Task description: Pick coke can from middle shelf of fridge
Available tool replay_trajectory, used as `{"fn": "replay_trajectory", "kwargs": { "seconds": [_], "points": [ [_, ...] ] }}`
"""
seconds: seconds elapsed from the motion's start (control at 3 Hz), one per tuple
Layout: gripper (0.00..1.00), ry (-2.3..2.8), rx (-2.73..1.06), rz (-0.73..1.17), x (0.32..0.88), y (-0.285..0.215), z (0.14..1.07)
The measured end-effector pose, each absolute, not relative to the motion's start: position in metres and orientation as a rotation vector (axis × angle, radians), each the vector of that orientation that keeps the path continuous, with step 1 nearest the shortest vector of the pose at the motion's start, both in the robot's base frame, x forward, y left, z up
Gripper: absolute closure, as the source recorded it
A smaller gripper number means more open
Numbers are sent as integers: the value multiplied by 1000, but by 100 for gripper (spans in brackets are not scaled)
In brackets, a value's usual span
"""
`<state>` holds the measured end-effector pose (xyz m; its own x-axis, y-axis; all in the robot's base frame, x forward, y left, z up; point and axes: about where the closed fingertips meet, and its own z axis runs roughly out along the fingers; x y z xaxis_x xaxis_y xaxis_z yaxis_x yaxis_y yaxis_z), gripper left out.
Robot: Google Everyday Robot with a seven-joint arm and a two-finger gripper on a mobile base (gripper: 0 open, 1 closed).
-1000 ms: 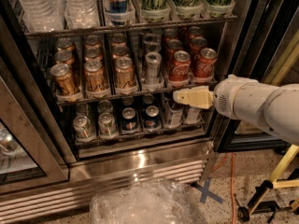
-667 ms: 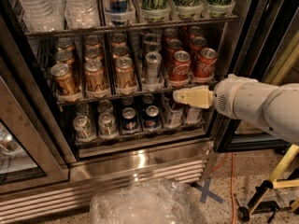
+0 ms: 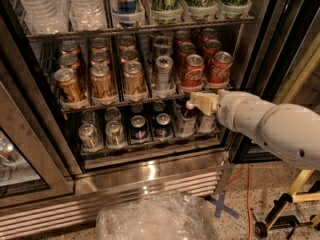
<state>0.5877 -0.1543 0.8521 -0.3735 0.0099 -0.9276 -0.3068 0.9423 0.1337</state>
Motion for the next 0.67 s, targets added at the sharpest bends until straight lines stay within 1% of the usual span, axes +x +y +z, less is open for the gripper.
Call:
{"fn": "replay_trajectory", "kwargs": {
  "seconds": [0.33, 0.67],
  "points": [
    [42, 1902, -149, 327, 607, -155, 835],
    [37, 1880, -103, 271, 620, -163, 822]
  ]
}}
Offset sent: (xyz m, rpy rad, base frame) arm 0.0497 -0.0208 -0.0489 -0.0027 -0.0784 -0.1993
